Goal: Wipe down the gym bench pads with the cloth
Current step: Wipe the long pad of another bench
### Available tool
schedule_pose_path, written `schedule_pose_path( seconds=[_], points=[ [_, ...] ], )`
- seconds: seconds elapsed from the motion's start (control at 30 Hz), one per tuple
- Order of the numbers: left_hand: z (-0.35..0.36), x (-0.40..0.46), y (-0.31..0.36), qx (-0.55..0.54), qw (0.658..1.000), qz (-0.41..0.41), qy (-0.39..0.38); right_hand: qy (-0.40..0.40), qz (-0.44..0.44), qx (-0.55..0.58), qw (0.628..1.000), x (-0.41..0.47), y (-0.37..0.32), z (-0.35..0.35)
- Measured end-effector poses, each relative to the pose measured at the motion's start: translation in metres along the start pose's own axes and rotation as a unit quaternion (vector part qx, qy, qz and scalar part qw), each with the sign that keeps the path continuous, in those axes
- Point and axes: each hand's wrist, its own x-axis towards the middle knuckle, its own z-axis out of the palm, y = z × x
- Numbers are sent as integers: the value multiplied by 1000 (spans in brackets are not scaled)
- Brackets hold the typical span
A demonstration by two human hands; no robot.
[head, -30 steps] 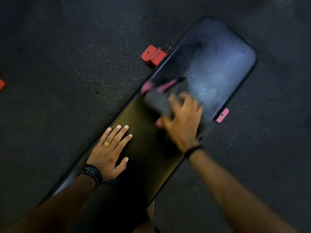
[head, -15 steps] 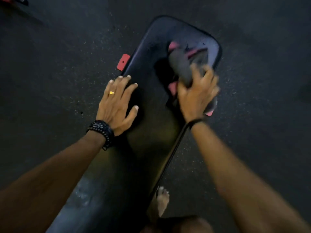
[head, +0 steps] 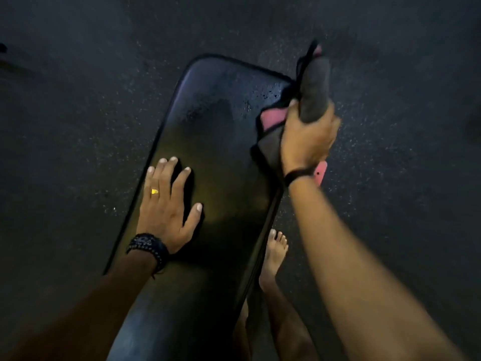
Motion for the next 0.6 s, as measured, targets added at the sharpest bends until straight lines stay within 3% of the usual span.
schedule_pose_path(
  seconds=[0.13,0.2,0.33,0.4,0.5,0.6],
  points=[
    [1,2,-1,6,1000,1,-3,-66,-5,18,998,41,-5,9],
    [1,3,0,8,1000,9,0,-47,-48,44,997,-13,22,-10],
    [5,2,-4,6,1000,7,5,-118,-64,47,990,-138,71,-68],
    [7,1,-5,7,1000,10,6,-108,-86,31,990,-112,65,-54],
    [6,1,-5,-4,1000,10,10,-23,-66,-29,997,-24,13,-8],
    [7,1,-4,1,1000,7,6,-44,-43,-91,994,37,-17,15]
  ],
)
